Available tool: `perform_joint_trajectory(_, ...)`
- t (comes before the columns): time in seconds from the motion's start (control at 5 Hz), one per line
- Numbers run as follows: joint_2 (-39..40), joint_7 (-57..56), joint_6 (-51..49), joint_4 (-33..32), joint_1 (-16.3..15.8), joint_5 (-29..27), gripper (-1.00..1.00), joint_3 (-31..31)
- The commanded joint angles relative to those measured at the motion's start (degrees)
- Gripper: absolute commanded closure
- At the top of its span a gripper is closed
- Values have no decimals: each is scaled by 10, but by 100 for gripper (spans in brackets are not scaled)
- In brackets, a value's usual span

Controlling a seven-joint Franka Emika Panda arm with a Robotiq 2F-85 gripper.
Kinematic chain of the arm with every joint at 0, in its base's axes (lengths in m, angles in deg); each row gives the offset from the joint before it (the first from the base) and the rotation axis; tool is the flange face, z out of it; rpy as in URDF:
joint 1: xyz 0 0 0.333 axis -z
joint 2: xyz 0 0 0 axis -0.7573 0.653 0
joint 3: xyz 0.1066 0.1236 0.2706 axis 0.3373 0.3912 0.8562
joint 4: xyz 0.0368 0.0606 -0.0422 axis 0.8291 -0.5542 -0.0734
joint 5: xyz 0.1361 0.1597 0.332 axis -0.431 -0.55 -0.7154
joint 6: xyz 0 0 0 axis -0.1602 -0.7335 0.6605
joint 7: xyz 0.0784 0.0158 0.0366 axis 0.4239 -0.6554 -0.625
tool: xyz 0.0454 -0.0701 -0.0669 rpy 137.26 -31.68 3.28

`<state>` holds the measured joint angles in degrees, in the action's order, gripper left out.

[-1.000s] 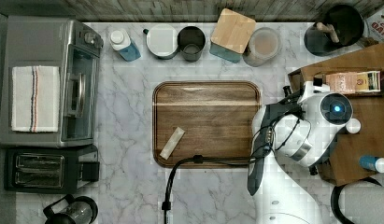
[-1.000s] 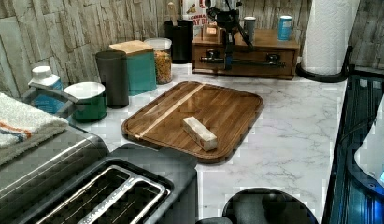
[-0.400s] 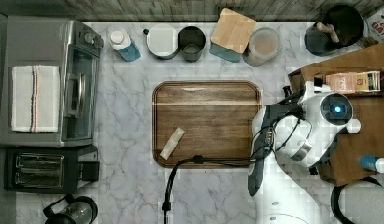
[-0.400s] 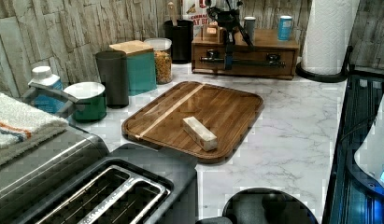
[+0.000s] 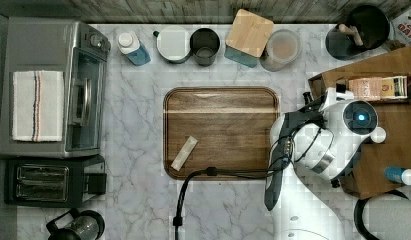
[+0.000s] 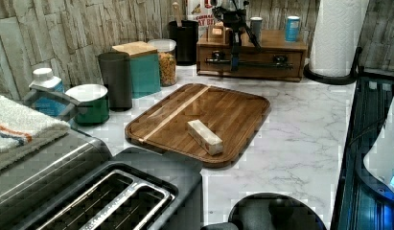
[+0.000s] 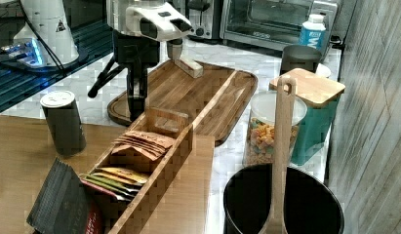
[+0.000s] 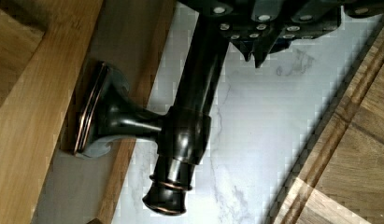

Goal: Close the drawer.

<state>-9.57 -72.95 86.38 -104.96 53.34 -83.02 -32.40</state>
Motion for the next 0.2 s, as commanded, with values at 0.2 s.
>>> perform_joint_trajectory(0.2, -43, 20, 29, 61, 56, 10, 100, -75)
